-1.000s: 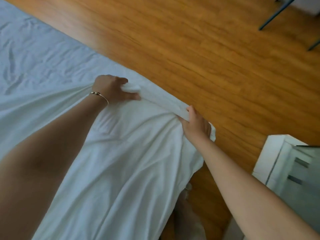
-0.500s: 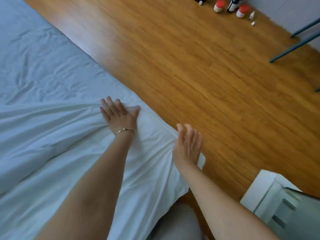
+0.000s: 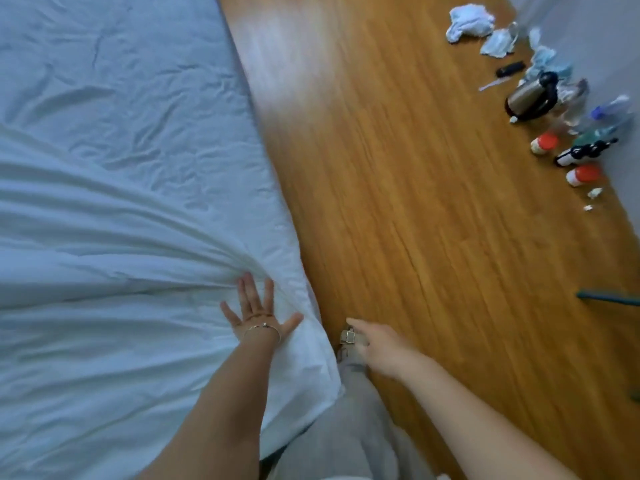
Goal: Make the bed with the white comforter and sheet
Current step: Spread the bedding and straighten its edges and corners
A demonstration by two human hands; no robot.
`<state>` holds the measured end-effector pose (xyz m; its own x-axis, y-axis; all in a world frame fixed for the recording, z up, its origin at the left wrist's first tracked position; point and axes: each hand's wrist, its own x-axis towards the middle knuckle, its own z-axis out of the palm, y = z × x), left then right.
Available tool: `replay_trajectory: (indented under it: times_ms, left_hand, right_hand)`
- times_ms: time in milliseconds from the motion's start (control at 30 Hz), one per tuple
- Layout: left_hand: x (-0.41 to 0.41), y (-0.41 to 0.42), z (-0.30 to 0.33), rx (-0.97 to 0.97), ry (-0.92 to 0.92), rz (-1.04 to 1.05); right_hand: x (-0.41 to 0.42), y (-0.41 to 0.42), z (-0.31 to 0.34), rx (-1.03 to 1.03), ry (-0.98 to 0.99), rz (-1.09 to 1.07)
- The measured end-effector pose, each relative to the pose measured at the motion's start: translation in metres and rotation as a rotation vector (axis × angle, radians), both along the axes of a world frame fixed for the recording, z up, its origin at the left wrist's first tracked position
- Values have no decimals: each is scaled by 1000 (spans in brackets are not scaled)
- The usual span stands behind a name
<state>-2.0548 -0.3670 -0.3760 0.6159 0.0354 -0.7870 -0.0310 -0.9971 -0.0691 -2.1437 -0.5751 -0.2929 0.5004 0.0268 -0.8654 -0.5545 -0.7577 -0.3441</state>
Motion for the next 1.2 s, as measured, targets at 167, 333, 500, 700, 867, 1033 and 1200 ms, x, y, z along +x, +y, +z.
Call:
replay_trajectory:
  times_ms: [167,333,500,700,867,1033,1200]
  left_hand:
    - [36,-83,50,-198,78,720]
    - [98,-118,62,-359,43,1039]
    - [171,-127,73,-518,-98,1163]
    - [246,-97,97,-568,-384,1650]
    - [272,-51,98,-556,-524,1968]
    - [293,4,71,-431,-633,2177]
    - [292,33,40,59,-585,1844]
  right_hand:
    - [86,-65,29,163,-179,-351]
    - [179,-101,35,210,-213,-262]
    - [300,-104,30,269,-244,-11]
    - [428,-37,51,401,-256,437]
    - [487,56,52,442,-196,741]
    - [527,150,23,438,-163,918]
    - [542,232,-5,423,-104,1133]
